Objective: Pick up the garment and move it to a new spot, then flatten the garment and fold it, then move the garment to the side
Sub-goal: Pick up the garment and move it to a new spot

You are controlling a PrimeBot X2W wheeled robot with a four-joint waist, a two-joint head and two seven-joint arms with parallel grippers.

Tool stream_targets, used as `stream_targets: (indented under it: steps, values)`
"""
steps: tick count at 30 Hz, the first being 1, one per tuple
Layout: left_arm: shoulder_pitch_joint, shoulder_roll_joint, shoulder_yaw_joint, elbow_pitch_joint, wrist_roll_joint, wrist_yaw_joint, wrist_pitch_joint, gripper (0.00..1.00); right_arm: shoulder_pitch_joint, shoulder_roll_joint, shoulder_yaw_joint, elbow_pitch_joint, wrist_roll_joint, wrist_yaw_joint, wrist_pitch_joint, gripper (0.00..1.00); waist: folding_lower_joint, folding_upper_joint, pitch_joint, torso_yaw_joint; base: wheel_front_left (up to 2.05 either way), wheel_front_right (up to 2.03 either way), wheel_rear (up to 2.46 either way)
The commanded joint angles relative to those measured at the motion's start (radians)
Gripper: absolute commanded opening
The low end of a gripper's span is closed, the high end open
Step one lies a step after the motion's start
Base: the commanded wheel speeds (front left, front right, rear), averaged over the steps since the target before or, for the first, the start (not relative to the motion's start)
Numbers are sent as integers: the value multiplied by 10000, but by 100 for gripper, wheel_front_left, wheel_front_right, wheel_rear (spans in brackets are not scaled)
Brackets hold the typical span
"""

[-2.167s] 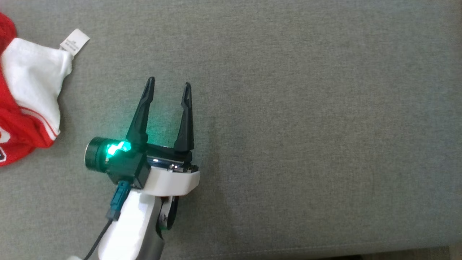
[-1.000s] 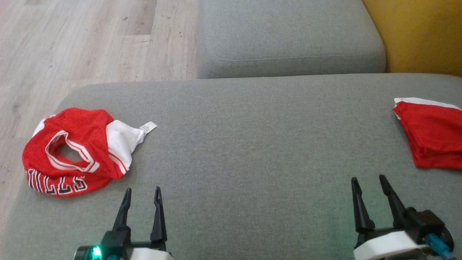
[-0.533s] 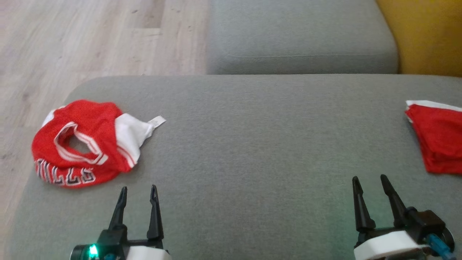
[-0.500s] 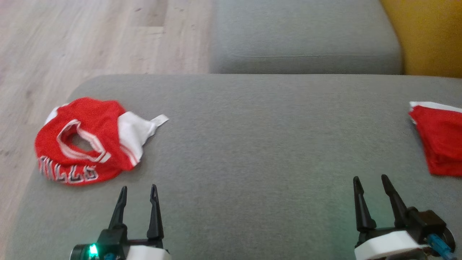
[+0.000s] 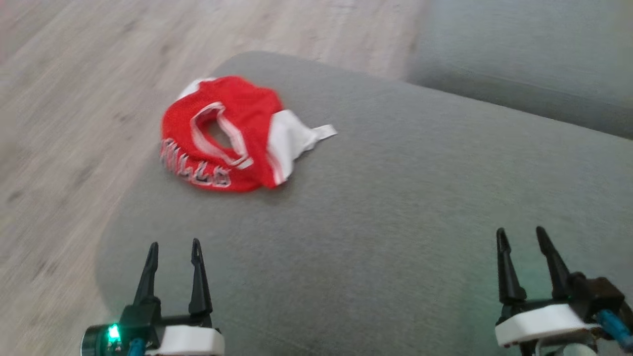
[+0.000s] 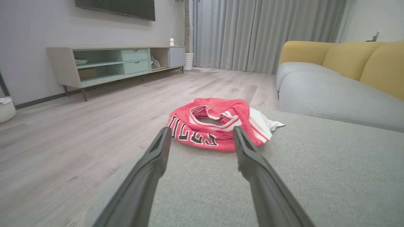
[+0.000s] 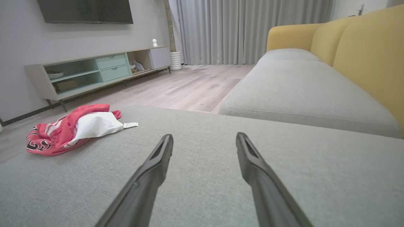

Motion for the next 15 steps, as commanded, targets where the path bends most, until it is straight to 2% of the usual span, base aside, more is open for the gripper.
stream_targets:
  steps: [1, 7, 11, 15]
  values:
    - [-515, -15, 396, -337, 30, 40, -51, 100, -449, -225, 167, -298, -70, -7, -108, 100, 0, 0, 458, 675, 0, 0, 0]
    - [-1355, -15, 429, -505, -183, 81, -51, 100, -648, -715, 68, -352, -174, -7, -108, 100, 0, 0, 1427, 897, 0, 0, 0]
    - [-2587, -15, 202, -451, -622, 193, -51, 100, -1035, -1391, 85, -422, -298, -7, -108, 100, 0, 0, 2555, 718, 0, 0, 0]
    - [-4023, -15, -149, 210, -1294, 245, -51, 100, -1512, -2116, 251, -491, -385, -7, -108, 100, 0, 0, 3563, 385, 0, 0, 0]
